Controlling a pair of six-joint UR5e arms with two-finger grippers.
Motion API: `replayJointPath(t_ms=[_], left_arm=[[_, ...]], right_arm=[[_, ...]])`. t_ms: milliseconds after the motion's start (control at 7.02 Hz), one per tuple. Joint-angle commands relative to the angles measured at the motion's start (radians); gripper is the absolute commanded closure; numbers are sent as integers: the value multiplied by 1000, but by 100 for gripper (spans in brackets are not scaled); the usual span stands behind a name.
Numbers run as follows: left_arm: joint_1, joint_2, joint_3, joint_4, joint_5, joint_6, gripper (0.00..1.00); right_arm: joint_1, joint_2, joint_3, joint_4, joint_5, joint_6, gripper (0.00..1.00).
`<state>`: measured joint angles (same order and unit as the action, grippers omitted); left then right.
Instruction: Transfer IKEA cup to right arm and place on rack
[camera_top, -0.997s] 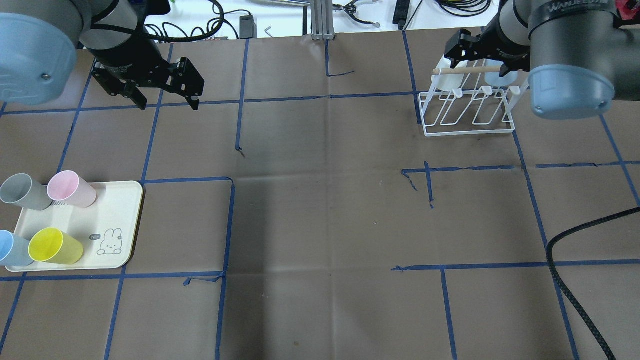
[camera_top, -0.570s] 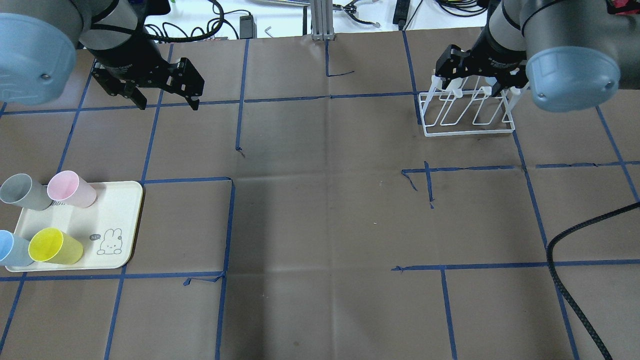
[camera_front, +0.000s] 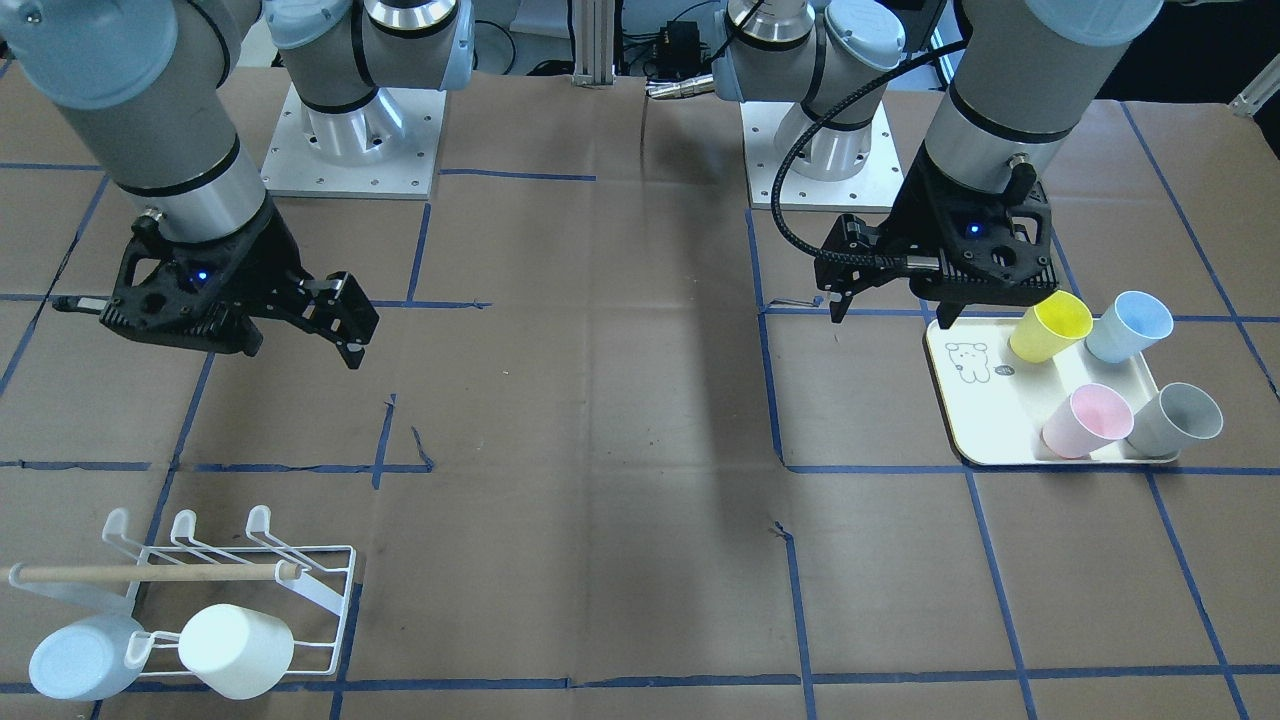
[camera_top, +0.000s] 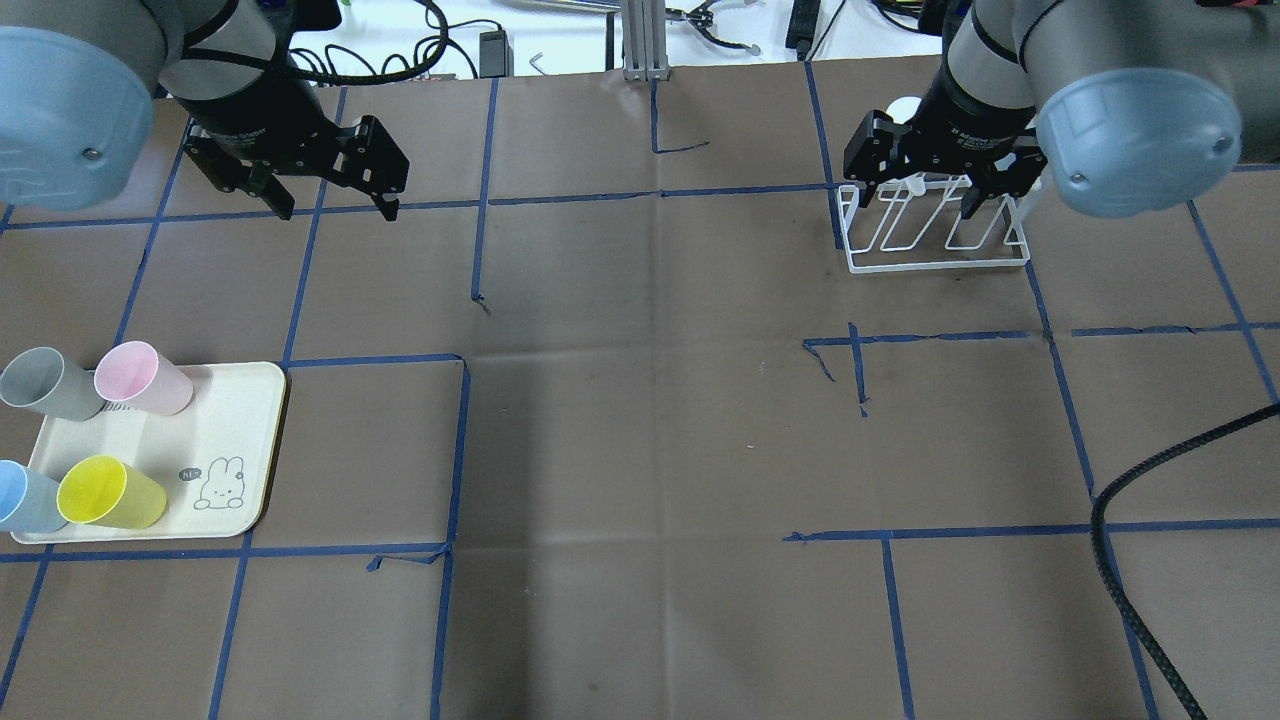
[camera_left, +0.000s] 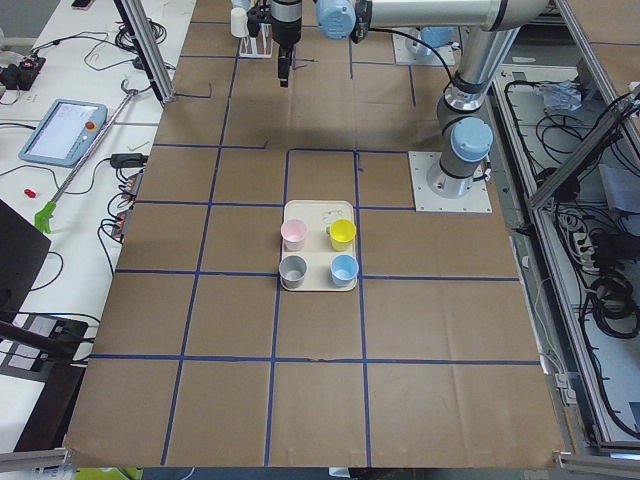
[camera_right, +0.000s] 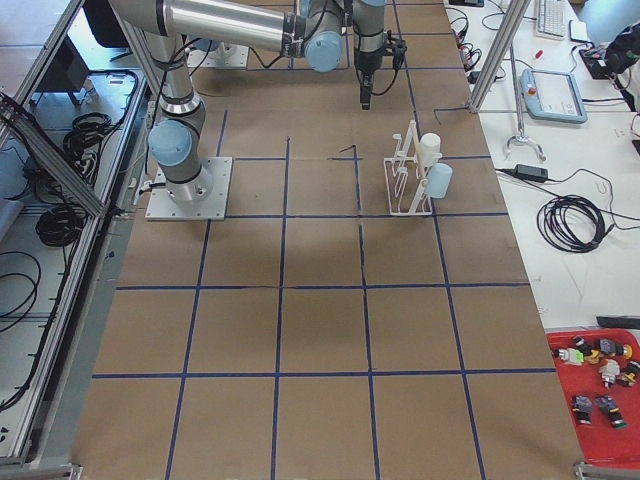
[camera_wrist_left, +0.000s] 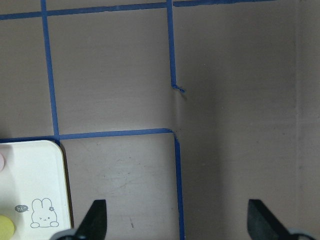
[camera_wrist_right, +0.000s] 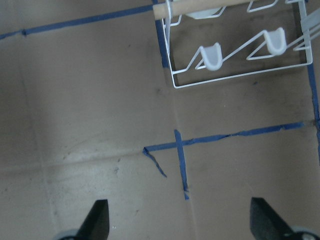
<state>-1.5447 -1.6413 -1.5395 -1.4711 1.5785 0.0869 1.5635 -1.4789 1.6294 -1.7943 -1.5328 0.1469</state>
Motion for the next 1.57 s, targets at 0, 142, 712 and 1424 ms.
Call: replayJointPath(t_ms=[0,142,712,1424], left_arm=[[0,0,1,0,0,0,1],[0,0,1,0,0,0,1],[0,0,-1,0,0,0,1],[0,0,-1,0,0,-1,1]], right_arm=[[15,-52,-8,66,2,-1,0],[15,-72,1,69,2,-3,0],[17,-127,-8,194,-6,-1,0],[18,-132,-2,205,-7,-1,0]])
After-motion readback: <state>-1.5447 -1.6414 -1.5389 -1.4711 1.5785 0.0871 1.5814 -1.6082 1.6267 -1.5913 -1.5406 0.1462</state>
